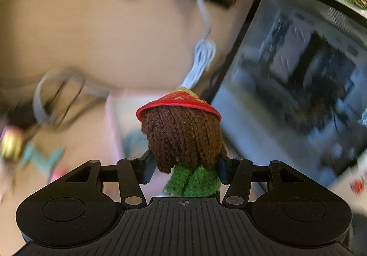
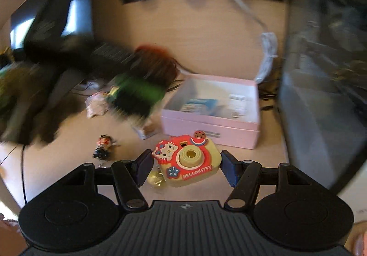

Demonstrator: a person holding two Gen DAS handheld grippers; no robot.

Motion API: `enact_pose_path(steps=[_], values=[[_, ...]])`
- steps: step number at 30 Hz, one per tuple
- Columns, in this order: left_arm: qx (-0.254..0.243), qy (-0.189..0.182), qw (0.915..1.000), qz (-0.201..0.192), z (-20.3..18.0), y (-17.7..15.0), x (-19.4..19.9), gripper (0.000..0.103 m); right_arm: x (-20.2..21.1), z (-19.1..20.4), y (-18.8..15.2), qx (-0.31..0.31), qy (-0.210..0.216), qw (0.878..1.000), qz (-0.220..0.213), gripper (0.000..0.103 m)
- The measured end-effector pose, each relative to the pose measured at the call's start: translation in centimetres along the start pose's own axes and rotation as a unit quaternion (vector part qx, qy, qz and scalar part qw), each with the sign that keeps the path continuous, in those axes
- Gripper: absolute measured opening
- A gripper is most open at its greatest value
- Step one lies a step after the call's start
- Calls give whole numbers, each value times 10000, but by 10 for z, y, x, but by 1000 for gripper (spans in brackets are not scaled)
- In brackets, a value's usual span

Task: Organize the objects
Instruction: 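Lower the knitted doll into the pink box with the left tool while the right carries the keychain, then release the Hello Kitty keychain into the pink box with the right tool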

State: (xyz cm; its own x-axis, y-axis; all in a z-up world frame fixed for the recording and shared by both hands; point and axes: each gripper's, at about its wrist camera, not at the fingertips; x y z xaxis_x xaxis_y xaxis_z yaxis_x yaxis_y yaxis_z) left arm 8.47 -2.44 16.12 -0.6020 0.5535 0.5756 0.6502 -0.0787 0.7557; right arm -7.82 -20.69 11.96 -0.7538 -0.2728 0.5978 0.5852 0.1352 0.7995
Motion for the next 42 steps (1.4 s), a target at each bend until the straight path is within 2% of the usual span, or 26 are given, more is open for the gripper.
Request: enact_pose_path(steps=[2,3,4,6,8,10,12,14,16,18,21,25,29,30,31,33,37,42], values=[[-69,-61,9994,-329,-7,18,-28,60,3,-9,-3,-123,-84,9999,-65,64],[-178,32,9991,-395,-10,22,-44,61,4,-12,-5,-175,-104,9998,-89,64],[-302,270,9988,-276,-13,23,-67,61,5,-15,-7,-214,-116,9996,-108,64],[-372,791,9958,281,-13,18,-114,60,5,-21,-9,-277,-132,9995,-120,64],[-266,1014,9913,793,-8,7,-146,61,3,-24,-13,-282,-164,9994,-105,64],[-208,1075,9895,945,-4,-5,-159,57,3,-25,-18,-273,-189,9994,-95,64],[-216,1103,9894,914,-2,-10,-160,61,0,-28,-21,-321,-127,9994,-37,64],[-230,1174,9902,720,-2,-7,-151,59,-7,-31,-22,-332,-106,9994,51,64],[-276,1285,9913,97,-2,1,-127,57,-14,-33,-20,-308,-104,9994,120,64],[-18,1134,9931,-291,3,5,-99,57,-22,-36,-16,-310,-99,9994,140,64],[396,915,9939,-472,19,-4,-58,57,-29,-39,-2,-318,-74,9995,30,64],[771,919,9919,-419,40,-32,-24,57,-43,-40,37,-218,-173,9989,-369,64],[1212,1107,9861,-251,61,-73,10,57,-73,-35,103,-174,-287,9917,-1239,64],[1290,1188,9843,-218,64,-82,19,57,-84,-33,118,-199,-389,9888,-1429,68],[1356,1286,9822,-163,69,-92,30,57,-94,-30,131,-168,-511,9876,-1477,76],[1380,1482,9793,-24,74,-107,43,57,-111,-23,145,-245,-573,9888,-1358,76],[1396,1751,9742,264,86,-139,68,57,-122,-7,121,-276,-12,9956,-894,81],[1773,1657,9690,458,101,-163,80,57,-117,28,52,282,38,9996,-34,81]])
Point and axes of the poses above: each gripper's, at about its wrist camera, not at the fingertips, and x roughly against the way its jaws point, z to its left, y to its top, and after that the axes turned 1 degree about z, right-handed
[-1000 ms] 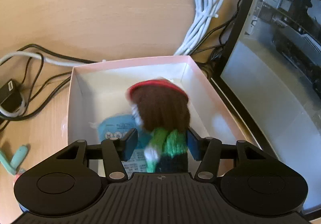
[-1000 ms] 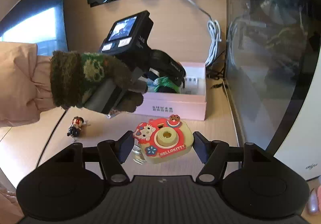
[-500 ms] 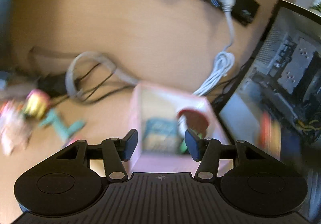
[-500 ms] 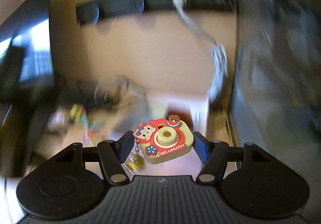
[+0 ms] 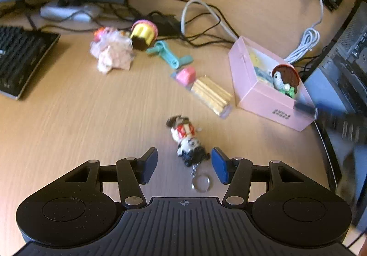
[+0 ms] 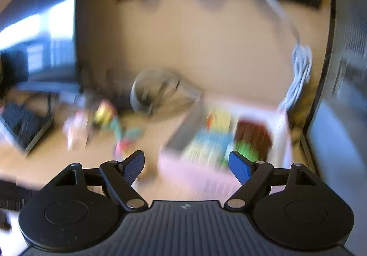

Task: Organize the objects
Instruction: 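Release the Hello Kitty keychain into the pink box with the right tool, then grasp the yellow cup toy with pink rim with the left tool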

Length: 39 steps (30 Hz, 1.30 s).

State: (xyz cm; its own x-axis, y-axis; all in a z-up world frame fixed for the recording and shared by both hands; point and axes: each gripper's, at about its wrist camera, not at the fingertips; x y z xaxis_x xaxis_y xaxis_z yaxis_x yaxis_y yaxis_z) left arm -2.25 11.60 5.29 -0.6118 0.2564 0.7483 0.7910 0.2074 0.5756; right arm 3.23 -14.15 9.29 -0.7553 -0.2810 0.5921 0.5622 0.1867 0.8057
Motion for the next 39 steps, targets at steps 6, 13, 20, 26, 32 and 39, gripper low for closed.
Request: enact_pose_path(steps=[6,13,20,26,32,39], values=[[-173,98,9998,-16,-15,5,-10,57,16,16,-42,133,-147,9989,422,82],[-344,392,9986,115,-23,7,-42,56,30,11,-48,-109,-408,9983,409,86],[7,496,9968,-627,-3,52,-32,56,33,7,-59,-231,-544,9966,570,86],[-313,858,9886,-1197,13,108,-41,56,31,9,-61,-213,-525,9963,649,86],[-898,1379,9833,-777,6,159,-100,57,23,12,-64,-231,-528,9949,824,86],[-1259,2013,9707,-367,4,172,-157,57,23,11,-77,-301,-695,9920,1012,87]])
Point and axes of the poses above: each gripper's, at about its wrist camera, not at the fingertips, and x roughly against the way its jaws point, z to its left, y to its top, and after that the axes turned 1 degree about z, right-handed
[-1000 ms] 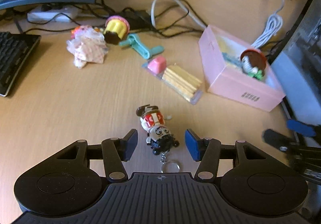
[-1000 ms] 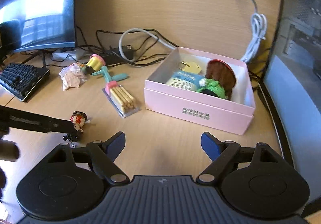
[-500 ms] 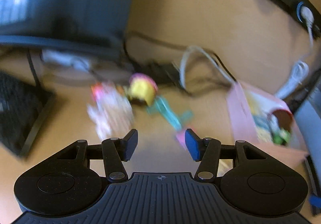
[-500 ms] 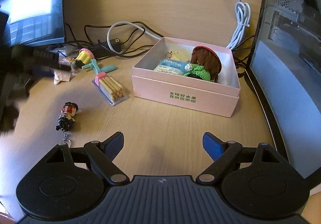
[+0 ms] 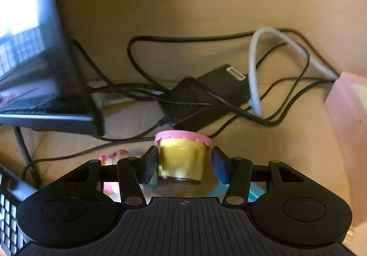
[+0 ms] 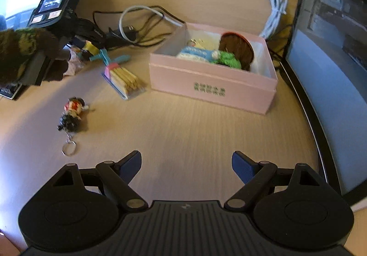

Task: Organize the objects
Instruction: 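Grasp the yellow cup toy with pink rim with the left tool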

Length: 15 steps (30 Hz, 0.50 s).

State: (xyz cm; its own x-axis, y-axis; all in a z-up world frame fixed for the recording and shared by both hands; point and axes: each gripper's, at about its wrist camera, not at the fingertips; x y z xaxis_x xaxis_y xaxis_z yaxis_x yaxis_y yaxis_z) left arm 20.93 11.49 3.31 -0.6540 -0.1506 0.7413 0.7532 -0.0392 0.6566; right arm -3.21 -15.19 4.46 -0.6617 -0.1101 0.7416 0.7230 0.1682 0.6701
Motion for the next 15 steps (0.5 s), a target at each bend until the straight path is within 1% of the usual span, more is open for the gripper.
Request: enact_pose_path(steps=[3,7,9,11,12,14,15], values=[[-111,71,9999,16,-6,3,-5,56,0,-7,-6,-115,-91,9999,89,87],[24,82,9999,68,-7,5,-8,55,1,-16,-9,-270,-185,9993,158,87],[72,0,9999,96,-8,5,-9,54,2,-17,-10,-260,-196,9993,158,87],[249,-185,9994,160,-5,2,-5,54,4,-16,-11,-209,-184,9995,137,87],[393,-336,9984,212,-2,-2,0,54,6,-14,-12,-168,-170,9996,124,87],[612,-735,9950,289,3,-13,13,54,9,-12,-12,-88,-126,9998,93,87],[694,-955,9926,268,5,-23,26,54,10,-11,-12,-60,-100,9999,82,87]])
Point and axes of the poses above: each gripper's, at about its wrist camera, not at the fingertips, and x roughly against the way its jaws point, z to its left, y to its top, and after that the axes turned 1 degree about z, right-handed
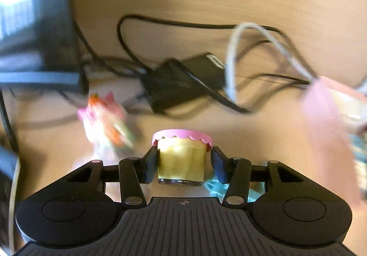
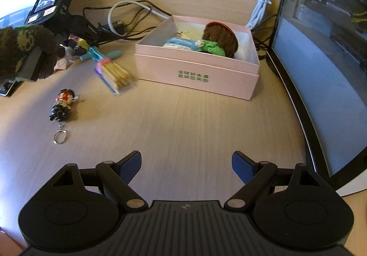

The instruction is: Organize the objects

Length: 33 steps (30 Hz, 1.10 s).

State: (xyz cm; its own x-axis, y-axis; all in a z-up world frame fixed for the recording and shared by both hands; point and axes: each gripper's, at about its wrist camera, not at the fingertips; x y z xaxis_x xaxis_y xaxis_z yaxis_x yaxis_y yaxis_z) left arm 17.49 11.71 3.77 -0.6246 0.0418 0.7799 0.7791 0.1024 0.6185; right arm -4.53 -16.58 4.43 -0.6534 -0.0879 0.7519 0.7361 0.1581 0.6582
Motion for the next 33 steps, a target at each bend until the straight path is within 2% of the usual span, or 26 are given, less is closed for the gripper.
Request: enact_pose_path(steps=[5,8,14,17,22,24,28,31,33], values=[[365,-746,9962,-258,18,-50,72,54,-1,3,2,126,130,9998,-65,87],[703,-998,9918,-371,38,-75,116,54,-7,11,12,160,314,9993,-92,87],[883,-738,9913,-638,85,-101,176,54,-24,54,64,382,1095,9927,-330,87],[964,-682,9903,-730,107,-114,196,54,-38,95,98,627,1424,9864,-534,87],[1142,-657,9885,-738,141,-140,204,54,-73,182,146,1127,1673,9771,-679,87],[1298,-666,9867,-711,155,-150,208,54,-93,217,158,1449,1632,9733,-705,87],[1428,-636,9853,-687,178,-165,215,54,-136,280,176,2106,1292,9658,-788,87],[1432,-411,9864,-690,192,-174,222,54,-170,306,195,2325,1028,9640,-785,86],[1478,-322,9863,-656,201,-179,227,54,-191,313,205,2311,840,9669,-679,85]])
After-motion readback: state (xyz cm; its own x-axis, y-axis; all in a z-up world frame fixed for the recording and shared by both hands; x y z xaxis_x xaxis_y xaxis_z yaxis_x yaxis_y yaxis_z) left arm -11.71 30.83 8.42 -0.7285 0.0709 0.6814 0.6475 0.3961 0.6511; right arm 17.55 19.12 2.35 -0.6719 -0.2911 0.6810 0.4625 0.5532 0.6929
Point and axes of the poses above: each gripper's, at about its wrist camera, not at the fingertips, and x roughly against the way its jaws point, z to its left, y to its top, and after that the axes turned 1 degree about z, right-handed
